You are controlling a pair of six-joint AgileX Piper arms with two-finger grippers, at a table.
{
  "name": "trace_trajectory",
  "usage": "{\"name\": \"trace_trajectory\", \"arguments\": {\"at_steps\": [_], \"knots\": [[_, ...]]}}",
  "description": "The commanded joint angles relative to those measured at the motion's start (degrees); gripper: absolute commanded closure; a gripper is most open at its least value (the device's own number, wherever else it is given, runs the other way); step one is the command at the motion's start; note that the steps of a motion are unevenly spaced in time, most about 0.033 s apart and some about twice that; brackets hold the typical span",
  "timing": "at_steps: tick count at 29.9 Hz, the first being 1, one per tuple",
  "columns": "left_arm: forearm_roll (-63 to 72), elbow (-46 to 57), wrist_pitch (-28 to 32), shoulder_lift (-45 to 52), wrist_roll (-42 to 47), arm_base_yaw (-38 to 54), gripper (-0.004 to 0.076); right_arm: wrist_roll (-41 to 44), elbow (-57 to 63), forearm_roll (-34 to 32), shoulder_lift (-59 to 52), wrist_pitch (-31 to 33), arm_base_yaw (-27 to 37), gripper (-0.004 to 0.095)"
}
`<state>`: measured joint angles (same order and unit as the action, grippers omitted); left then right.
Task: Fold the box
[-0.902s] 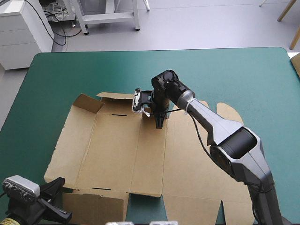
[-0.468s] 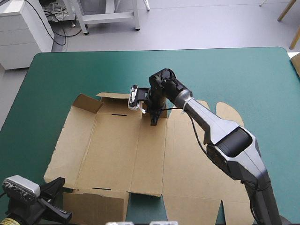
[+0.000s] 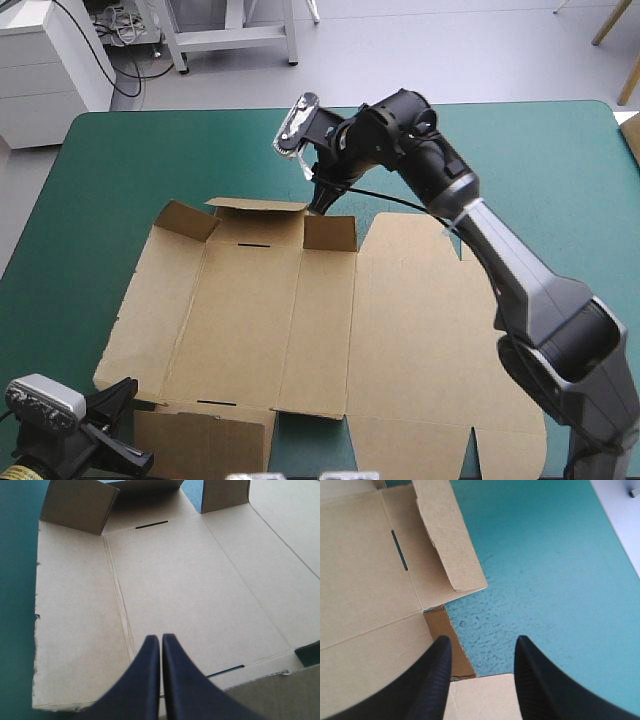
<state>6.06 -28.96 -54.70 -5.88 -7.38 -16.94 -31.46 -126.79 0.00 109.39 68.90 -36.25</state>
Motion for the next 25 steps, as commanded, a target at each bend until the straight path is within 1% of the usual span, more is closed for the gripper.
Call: {"name": "trace_trajectory", "arguments": {"at_steps": [1,3,6,10,13,17,22,25], "knots": [[0.73,-1.26,3.8,-0.89,-0.04,-0.23,0.0731,5.1,1.29,-2.32,-9.23,-1.87,0.22,0.061],[0.73,-1.26,3.8,-0.89,-0.04,-0.23,0.0731,7.05,4.88,-4.45,-13.09,-1.87,0.22,0.0742],[0.73,-1.26,3.8,-0.89,-0.04,-0.23,0.0731,8.73,11.88,-5.67,-18.7,-1.87,1.3,0.093],[0.73,-1.26,3.8,-0.89,-0.04,-0.23,0.0731,11.84,21.5,-4.41,-26.16,-1.87,4.2,0.093],[0.73,-1.26,3.8,-0.89,-0.04,-0.23,0.0731,11.84,30.3,-4.17,-31.81,-2.77,5.98,0.0929],[0.73,-1.26,3.8,-0.89,-0.04,-0.23,0.0731,13.11,42.17,-3.27,-40.14,-7.97,6.1,0.0929],[0.73,-1.26,3.8,-0.89,-0.04,-0.23,0.0731,13.41,57.25,1.53,-51.2,-17.01,6.1,0.0929],[0.73,-1.26,3.8,-0.89,-0.04,-0.23,0.0731,13.58,66.83,3.27,-57.46,-20.3,6.1,0.0929]]}}
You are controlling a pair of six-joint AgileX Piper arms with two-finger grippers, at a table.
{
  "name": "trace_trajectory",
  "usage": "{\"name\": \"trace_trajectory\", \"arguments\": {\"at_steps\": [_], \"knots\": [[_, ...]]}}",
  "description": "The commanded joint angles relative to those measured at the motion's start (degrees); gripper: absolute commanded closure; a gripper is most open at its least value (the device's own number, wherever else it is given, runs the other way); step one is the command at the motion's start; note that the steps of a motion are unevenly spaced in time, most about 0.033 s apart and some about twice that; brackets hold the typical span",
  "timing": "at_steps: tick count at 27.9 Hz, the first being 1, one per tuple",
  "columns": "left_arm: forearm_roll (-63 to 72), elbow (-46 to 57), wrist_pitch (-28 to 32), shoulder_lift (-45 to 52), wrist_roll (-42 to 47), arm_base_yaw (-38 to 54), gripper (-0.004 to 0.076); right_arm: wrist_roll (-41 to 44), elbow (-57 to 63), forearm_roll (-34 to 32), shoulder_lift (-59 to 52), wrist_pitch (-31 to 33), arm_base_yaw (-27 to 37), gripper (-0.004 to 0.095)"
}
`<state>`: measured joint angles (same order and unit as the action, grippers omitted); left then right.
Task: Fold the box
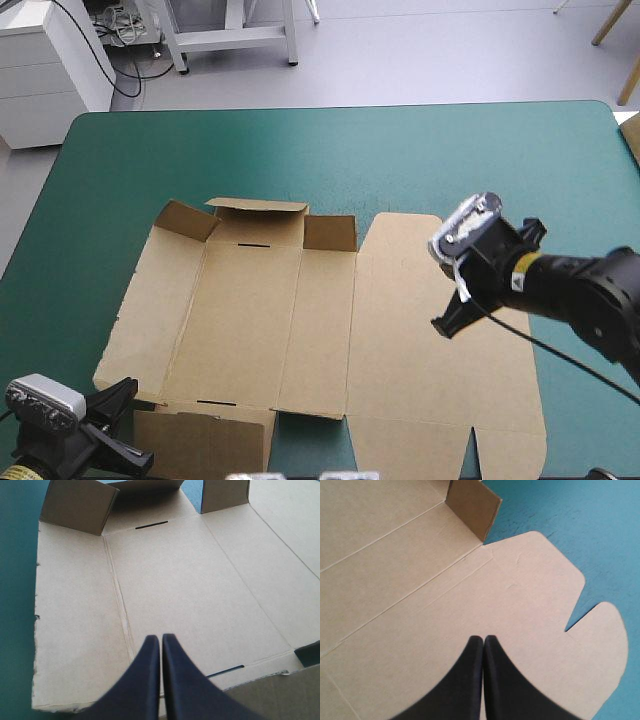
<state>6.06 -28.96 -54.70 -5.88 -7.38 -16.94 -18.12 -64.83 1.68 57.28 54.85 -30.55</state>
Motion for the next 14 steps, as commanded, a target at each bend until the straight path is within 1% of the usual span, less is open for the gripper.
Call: {"name": "trace_trajectory", "arguments": {"at_steps": [1,11,14], "knots": [[0.73,-1.26,3.8,-0.89,-0.04,-0.23,0.0731,0.51,7.02,1.68,-6.87,-6.76,0.4,0.0929],[0.73,-1.26,3.8,-0.89,-0.04,-0.23,0.0731,6.19,28.65,1.57,-22.79,-13.46,0.4,0.0929],[0.73,-1.26,3.8,-0.89,-0.04,-0.23,0.0731,6.95,32.07,1.57,-26.29,-14.53,0.4,0.0929]]}}
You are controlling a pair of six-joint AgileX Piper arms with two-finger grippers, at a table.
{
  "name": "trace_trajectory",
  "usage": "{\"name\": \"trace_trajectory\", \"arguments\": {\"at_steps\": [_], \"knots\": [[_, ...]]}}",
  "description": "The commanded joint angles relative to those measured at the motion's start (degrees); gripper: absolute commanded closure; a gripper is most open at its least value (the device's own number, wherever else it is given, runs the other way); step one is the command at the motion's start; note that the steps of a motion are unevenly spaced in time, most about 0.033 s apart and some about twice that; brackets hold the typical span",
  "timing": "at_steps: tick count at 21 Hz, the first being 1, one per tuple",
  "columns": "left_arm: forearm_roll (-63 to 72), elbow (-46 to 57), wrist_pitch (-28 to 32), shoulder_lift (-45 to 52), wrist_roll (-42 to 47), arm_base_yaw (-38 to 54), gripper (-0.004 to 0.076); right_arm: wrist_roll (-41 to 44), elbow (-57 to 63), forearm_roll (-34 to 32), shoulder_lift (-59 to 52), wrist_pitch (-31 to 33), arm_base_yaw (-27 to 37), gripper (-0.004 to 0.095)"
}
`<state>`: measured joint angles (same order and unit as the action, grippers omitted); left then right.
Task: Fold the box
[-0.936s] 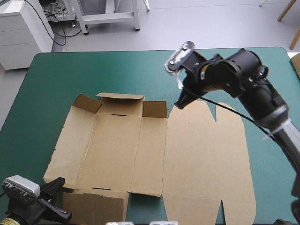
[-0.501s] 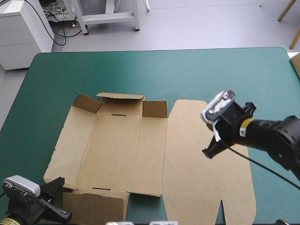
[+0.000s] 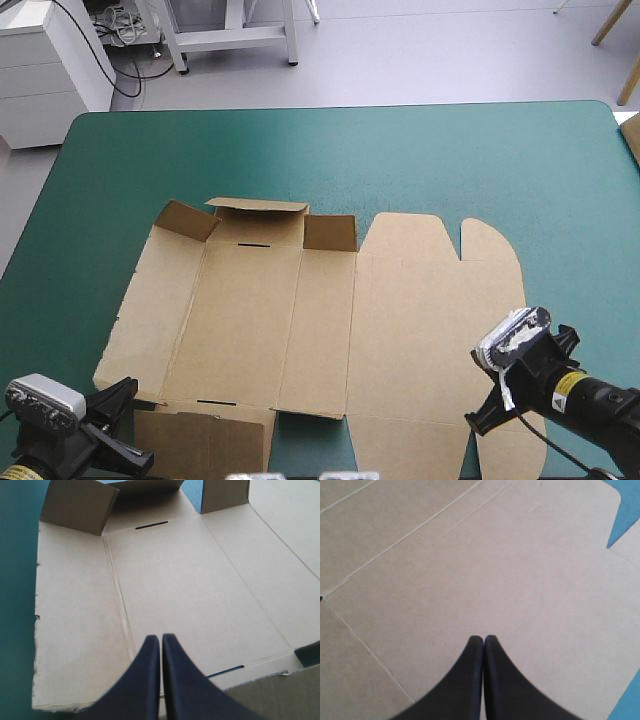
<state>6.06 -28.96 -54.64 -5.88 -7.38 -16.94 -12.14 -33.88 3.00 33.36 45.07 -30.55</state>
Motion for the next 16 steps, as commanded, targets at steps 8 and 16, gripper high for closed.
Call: {"name": "trace_trajectory", "arguments": {"at_steps": [8,16], "knots": [[2.92,-1.26,3.63,-0.89,-3.23,-0.23,0.0686,2.56,6.08,0.25,-11.34,-5.81,0.4,0.0929],[6.96,-1.26,3.51,-0.89,-7.06,-0.23,0.0353,2.95,8.08,0.53,-11.48,-8.11,0.4,0.0929]]}}
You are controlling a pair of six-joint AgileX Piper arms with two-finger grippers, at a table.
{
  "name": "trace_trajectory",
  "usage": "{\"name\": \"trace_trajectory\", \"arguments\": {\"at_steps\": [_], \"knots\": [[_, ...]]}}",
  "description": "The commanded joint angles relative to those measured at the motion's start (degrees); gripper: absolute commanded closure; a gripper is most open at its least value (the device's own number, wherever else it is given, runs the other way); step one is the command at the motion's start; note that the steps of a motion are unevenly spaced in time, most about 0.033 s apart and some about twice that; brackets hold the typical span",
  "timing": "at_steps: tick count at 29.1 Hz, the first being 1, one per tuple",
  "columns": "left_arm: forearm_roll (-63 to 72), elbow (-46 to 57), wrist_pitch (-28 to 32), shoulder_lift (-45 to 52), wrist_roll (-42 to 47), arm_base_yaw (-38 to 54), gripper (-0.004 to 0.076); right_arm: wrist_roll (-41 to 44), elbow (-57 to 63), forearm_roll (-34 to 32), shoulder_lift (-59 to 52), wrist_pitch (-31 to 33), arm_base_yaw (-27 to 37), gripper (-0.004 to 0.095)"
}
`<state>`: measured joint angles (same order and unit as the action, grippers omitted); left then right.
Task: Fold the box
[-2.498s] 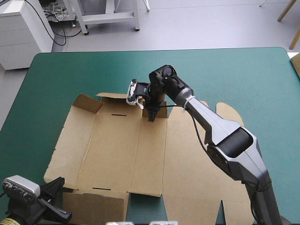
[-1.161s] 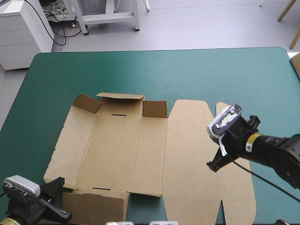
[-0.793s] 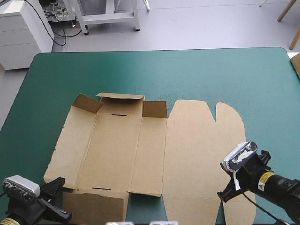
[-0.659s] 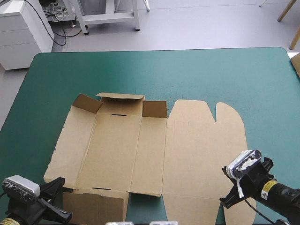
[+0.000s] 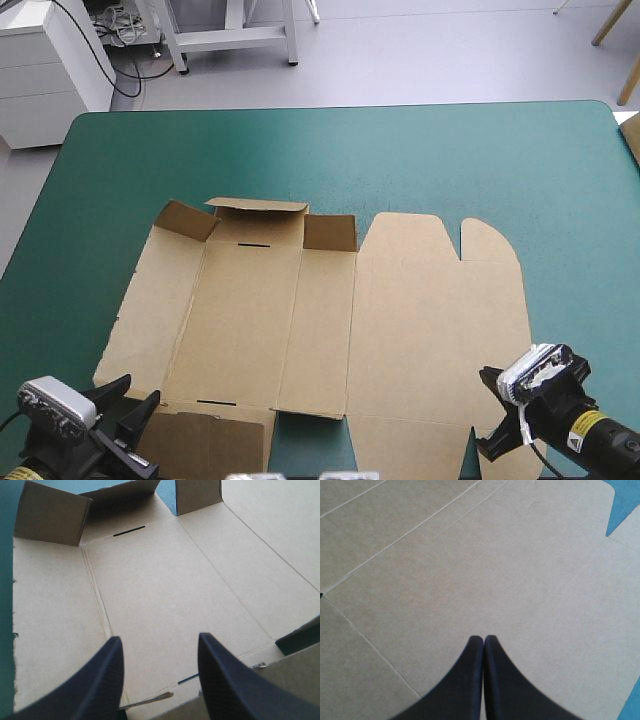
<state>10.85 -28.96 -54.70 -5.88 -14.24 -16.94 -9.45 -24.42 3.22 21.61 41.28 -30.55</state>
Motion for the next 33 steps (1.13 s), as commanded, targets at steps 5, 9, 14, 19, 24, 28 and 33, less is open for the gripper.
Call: {"name": "trace_trajectory", "arguments": {"at_steps": [5,9,14,19,24,28,33], "knots": [[5.69,-1.26,3.49,-0.89,-0.2,-0.23,0.0355,0.26,-1.38,0.31,0.27,-4.31,0.4,0.0929],[4.86,-1.26,3.34,-1.03,0.29,-0.23,0.0355,0.26,-1.38,0.31,0.27,-4.31,0.4,0.0929],[2.1,-2.64,2.94,-4.04,5.06,-0.23,0.0355,0.26,-1.38,0.31,0.27,-4.31,0.4,0.0929],[-0.23,-8.17,2.71,-12.12,7.83,-0.23,0.0355,0.37,-1.38,0.44,0.27,-4.31,0.4,0.0929],[-0.33,-15.44,1.87,-22.9,7.83,-0.23,0.0355,0.37,-1.38,0.44,0.27,-4.31,0.4,0.0929],[-0.23,-21.28,-1.0,-31.78,7.17,-0.23,0.0355,0.37,-1.38,0.44,0.27,-4.31,0.4,0.0929],[1.33,-28.31,-8.75,-42.84,6.01,-0.23,0.0355,0.37,-1.38,0.44,0.27,-4.31,0.4,0.0929]]}}
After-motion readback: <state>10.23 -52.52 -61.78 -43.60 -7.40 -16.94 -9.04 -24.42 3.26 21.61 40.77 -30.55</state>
